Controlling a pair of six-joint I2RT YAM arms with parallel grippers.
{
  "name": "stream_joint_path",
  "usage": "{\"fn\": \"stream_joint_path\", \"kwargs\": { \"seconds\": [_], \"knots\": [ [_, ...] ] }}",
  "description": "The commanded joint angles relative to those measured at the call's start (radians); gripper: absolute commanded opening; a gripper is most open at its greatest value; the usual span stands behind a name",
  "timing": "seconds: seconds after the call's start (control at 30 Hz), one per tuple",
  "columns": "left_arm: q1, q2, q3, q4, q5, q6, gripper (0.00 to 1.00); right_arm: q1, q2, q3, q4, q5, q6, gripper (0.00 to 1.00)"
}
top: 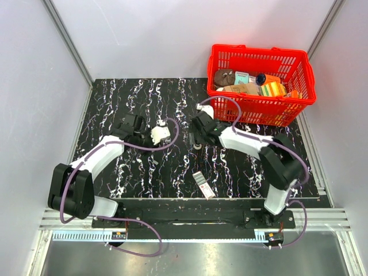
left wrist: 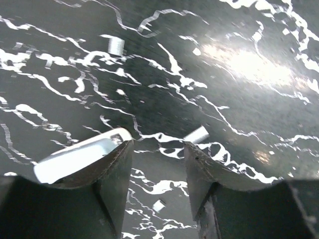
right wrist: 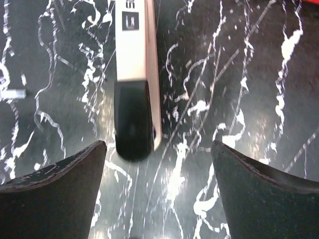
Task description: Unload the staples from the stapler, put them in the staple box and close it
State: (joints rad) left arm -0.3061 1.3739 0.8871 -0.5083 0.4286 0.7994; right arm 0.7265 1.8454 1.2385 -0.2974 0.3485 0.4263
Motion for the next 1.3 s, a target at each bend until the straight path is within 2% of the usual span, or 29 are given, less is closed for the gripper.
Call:
{"fn": "stream_joint_path", "kwargs": {
  "seconds": [0.0,0.17,0.33,0.63,1.07,1.27],
  "knots": [
    [0.002,-0.035,-0.037,-0.090,0.081,0.171,0.52,-0.003,-0.224,-0.120,0.038,-0.086,0.078,0.92],
    [-0.010,-0.038,-0.069,-0.119,0.084,0.259,0.56,0.004,-0.353,-0.278,0.063,-0.282,0.132,0.99],
    [-0.033,-0.019,-0.086,-0.088,0.038,0.256,0.62,0.068,-0.380,-0.356,0.063,-0.321,0.132,0.99],
    [-0.034,-0.050,-0.065,-0.064,0.044,0.178,0.62,0.182,-0.284,-0.352,0.043,-0.287,0.115,1.00],
    [-0.033,-0.130,-0.056,-0.090,0.021,0.120,0.62,0.226,-0.232,-0.330,-0.065,-0.257,0.098,0.99],
    [-0.033,-0.163,-0.050,-0.107,-0.002,0.098,0.62,0.235,-0.154,-0.275,-0.134,-0.207,0.109,0.94]
  ]
}}
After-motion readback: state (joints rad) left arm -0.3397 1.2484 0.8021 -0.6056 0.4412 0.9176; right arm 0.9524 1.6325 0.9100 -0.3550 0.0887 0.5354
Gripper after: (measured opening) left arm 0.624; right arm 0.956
